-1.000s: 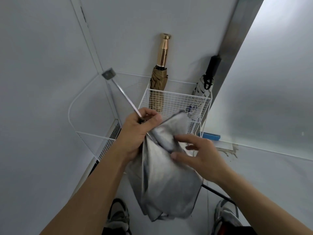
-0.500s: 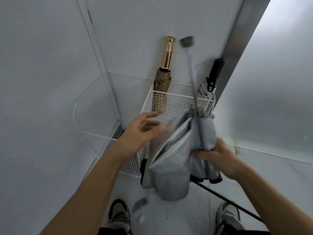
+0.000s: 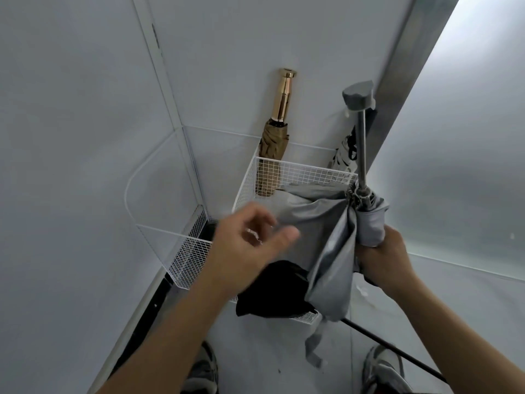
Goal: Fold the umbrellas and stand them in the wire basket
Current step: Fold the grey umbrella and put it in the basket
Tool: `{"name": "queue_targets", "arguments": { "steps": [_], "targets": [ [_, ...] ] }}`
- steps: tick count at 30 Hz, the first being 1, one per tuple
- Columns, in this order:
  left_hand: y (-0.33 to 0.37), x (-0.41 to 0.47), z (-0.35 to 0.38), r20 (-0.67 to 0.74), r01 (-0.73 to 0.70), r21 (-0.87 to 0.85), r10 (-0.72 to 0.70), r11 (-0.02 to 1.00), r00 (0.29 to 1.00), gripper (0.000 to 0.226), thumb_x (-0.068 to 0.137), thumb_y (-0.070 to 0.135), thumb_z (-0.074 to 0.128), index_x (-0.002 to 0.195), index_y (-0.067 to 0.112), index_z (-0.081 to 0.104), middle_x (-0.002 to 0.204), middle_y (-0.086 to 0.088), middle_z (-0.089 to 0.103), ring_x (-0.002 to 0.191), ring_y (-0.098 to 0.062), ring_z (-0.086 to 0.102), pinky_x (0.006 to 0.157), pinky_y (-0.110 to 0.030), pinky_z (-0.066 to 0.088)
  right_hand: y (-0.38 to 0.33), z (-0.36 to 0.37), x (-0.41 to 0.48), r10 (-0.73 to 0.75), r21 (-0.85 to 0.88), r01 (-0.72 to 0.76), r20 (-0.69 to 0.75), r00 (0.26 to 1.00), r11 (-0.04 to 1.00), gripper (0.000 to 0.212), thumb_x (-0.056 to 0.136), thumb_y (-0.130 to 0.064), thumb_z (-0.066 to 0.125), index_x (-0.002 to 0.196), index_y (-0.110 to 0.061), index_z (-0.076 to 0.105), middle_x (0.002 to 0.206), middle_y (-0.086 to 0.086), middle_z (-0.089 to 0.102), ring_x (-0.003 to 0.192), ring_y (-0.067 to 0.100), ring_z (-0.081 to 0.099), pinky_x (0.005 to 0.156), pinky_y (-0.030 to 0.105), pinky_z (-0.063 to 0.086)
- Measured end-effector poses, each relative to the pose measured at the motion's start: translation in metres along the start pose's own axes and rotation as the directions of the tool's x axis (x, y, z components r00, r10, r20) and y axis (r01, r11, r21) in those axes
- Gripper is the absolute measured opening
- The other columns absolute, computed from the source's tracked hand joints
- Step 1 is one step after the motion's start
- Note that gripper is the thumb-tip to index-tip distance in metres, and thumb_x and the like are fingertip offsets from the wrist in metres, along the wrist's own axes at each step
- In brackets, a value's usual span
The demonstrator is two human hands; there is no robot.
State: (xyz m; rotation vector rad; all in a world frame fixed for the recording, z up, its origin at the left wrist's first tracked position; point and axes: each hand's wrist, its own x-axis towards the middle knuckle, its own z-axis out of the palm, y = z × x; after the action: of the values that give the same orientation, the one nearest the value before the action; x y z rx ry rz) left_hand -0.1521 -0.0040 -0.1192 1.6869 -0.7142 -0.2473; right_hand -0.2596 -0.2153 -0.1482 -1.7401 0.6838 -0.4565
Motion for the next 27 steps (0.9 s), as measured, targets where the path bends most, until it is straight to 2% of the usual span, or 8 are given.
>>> {"name": "queue_targets", "arguments": {
  "steps": [3, 5, 8, 12, 15, 19, 23, 27],
  "targets": [
    [0.003, -0.013, 0.025, 0.352, 0.096, 0.214, -0.169, 0.972, 0.921, 0.066, 0.056, 0.064, 0.081, 0.107, 0.034, 0.051, 0.098, 0.014, 0.062, 0.088, -0.004, 0.062, 0.074, -0.021, 0.052, 0.001, 0.003, -0.002, -0.074, -0.022, 0.073, -0.051, 0.996, 0.997, 0.038, 0.076, 0.017, 0.062, 0.059, -0.008, 0.04, 0.038, -0.006, 0.041, 0.031, 0.004, 0.033, 0.035, 0.012, 0.026],
    [-0.004, -0.015, 0.037, 0.362, -0.009, 0.394, -0.146, 0.919, 0.921, 0.043, 0.066, 0.046, 0.08, 0.093, 0.034, 0.048, 0.086, 0.012, 0.059, 0.079, -0.008, 0.059, 0.066, -0.027, 0.049, -0.002, 0.002, -0.004, -0.105, -0.046, 0.103, -0.045, 0.993, 0.994, 0.035, 0.077, 0.024, 0.058, 0.061, -0.003, 0.042, 0.048, 0.002, 0.042, 0.034, 0.001, 0.036, 0.036, 0.01, 0.027],
    [-0.016, -0.004, 0.028, 0.159, -0.04, 0.481, -0.042, 0.876, 0.986, 0.018, 0.072, 0.014, 0.066, 0.068, 0.023, 0.051, 0.057, 0.014, 0.047, 0.059, -0.011, 0.048, 0.056, -0.023, 0.036, 0.0, -0.002, -0.002, -0.078, -0.029, 0.078, -0.009, 0.997, 0.997, 0.03, 0.075, 0.02, 0.061, 0.064, -0.002, 0.044, 0.048, 0.002, 0.042, 0.035, 0.004, 0.033, 0.036, 0.014, 0.028],
    [-0.022, 0.014, 0.002, -0.155, 0.021, 0.372, 0.04, 0.928, 0.987, 0.027, 0.075, -0.006, 0.064, 0.071, 0.02, 0.06, 0.059, 0.017, 0.052, 0.059, 0.002, 0.052, 0.055, -0.009, 0.035, 0.005, -0.004, -0.004, -0.011, -0.115, 0.024, 0.11, 0.994, 0.993, 0.026, 0.074, 0.008, 0.072, 0.064, -0.004, 0.051, 0.041, -0.01, 0.048, 0.037, 0.002, 0.036, 0.038, 0.016, 0.03],
    [-0.025, 0.02, 0.002, -0.274, 0.018, 0.37, 0.09, 0.929, 0.958, 0.028, 0.078, -0.01, 0.06, 0.071, 0.016, 0.058, 0.061, 0.014, 0.052, 0.059, 0.0, 0.051, 0.055, -0.008, 0.036, -0.002, 0.003, -0.01, 0.045, -0.142, -0.017, 0.196, 0.98, 0.99, 0.018, 0.07, 0.005, 0.077, 0.078, 0.006, 0.062, 0.058, 0.004, 0.063, 0.052, 0.016, 0.06, 0.043, 0.02, 0.045],
    [-0.032, 0.026, 0.005, -0.371, 0.047, 0.321, 0.08, 0.946, 0.925, 0.022, 0.084, -0.009, 0.058, 0.077, 0.012, 0.06, 0.067, 0.01, 0.055, 0.06, -0.001, 0.051, 0.056, -0.01, 0.04, -0.005, 0.007, -0.014, 0.212, -0.011, -0.226, 0.391, 0.896, 0.974, 0.04, 0.07, 0.008, 0.074, 0.104, -0.013, 0.067, 0.098, 0.005, 0.075, 0.092, 0.021, 0.071, 0.074, 0.03, 0.058],
    [-0.036, 0.031, -0.002, -0.485, 0.149, 0.28, 0.006, 0.948, 0.875, 0.02, 0.089, -0.007, 0.054, 0.087, 0.012, 0.058, 0.079, 0.002, 0.061, 0.071, -0.012, 0.058, 0.061, -0.007, 0.042, 0.0, 0.005, -0.009, 0.356, 0.124, -0.433, 0.398, 0.846, 0.893, 0.057, 0.05, -0.003, 0.067, 0.106, -0.012, 0.066, 0.103, 0.011, 0.073, 0.092, 0.029, 0.071, 0.073, 0.038, 0.056],
    [-0.017, 0.03, -0.015, -0.552, 0.163, 0.067, -0.099, 0.984, 0.828, 0.018, 0.088, -0.004, 0.055, 0.083, 0.012, 0.061, 0.078, -0.01, 0.067, 0.061, -0.014, 0.06, 0.055, -0.018, 0.047, 0.002, 0.007, -0.007, 0.347, 0.108, -0.387, 0.274, 0.897, 0.916, 0.047, 0.048, -0.007, 0.066, 0.095, -0.004, 0.066, 0.09, 0.01, 0.071, 0.087, 0.029, 0.068, 0.068, 0.035, 0.054]
  ]
}}
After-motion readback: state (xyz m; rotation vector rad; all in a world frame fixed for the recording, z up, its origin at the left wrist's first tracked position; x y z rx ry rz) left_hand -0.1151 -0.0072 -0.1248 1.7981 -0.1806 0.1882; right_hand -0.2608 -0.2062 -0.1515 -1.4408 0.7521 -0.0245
